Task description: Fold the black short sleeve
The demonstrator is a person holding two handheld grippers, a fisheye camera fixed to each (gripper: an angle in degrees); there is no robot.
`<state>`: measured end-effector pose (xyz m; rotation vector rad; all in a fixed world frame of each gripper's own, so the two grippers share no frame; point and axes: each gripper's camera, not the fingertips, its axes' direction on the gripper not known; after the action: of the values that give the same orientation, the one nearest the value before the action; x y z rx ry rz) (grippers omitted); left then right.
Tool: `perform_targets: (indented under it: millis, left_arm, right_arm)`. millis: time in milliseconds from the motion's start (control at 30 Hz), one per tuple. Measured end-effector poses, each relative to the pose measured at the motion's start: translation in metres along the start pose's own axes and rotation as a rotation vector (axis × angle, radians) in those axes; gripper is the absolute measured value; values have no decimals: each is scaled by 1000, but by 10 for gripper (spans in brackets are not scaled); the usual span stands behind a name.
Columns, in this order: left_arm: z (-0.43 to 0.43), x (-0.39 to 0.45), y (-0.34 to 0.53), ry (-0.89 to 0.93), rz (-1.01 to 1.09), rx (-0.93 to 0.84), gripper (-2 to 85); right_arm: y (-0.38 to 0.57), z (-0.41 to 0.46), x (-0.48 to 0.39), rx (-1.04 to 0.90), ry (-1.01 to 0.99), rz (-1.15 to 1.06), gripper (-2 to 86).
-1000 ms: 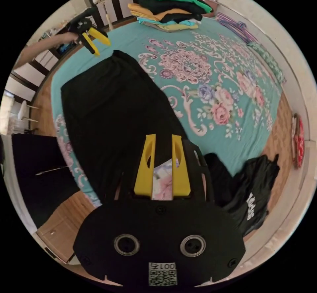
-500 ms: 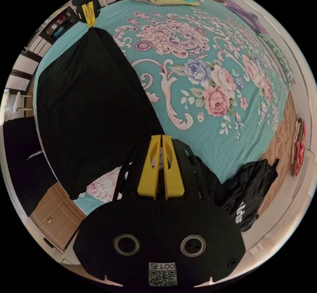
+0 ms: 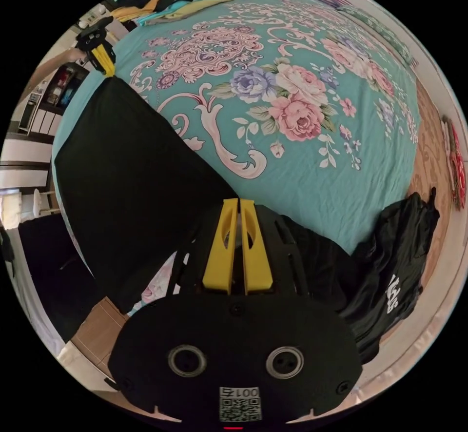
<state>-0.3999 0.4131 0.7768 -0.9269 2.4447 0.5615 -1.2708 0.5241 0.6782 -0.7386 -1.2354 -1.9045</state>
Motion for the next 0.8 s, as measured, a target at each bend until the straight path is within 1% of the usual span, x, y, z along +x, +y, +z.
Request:
perform_targets:
  millis: [100, 167, 233, 300, 367, 433, 467, 500, 567, 600, 700, 767, 800]
  left_arm:
    - [-1, 3, 12, -7, -70, 55, 10]
    - [-1, 6, 31, -32, -169, 98, 13]
    - [0, 11, 51, -64, -246, 119, 13]
    - [3, 23, 75, -73, -328, 155, 17]
    - [11, 56, 107, -11, -412, 220, 34]
    - [28, 91, 128, 60, -457, 239, 51]
    - [42, 116, 138, 101, -486, 235, 67]
    - [50, 129, 143, 116, -502, 224, 70]
    - [82, 172, 157, 214, -556, 208, 77]
    - [90, 180, 159, 240, -565, 206, 78]
    - [117, 205, 164, 336, -629, 246, 44]
    - [126, 213, 165, 331, -668, 267, 3]
    - [127, 214, 166, 319, -675, 262, 0]
  right_arm:
    - [6, 2, 2, 39, 14, 11, 13]
    - [21, -1, 5, 68, 23, 62, 17]
    - [37, -1, 3, 55, 39, 112, 21]
    - [58, -1, -7, 48, 12, 140, 27]
    - [87, 6, -30, 28, -103, 171, 42]
    - [108, 19, -50, -34, -167, 196, 62]
    - [121, 28, -62, -62, -200, 220, 71]
    - [127, 32, -67, -72, -217, 237, 76]
    - [149, 49, -81, -88, -307, 296, 81]
    - [153, 53, -84, -91, -317, 310, 81]
    - [167, 75, -88, -78, -357, 356, 56]
    - [169, 88, -89, -61, -391, 346, 26]
    - [170, 90, -90, -56, -397, 337, 20]
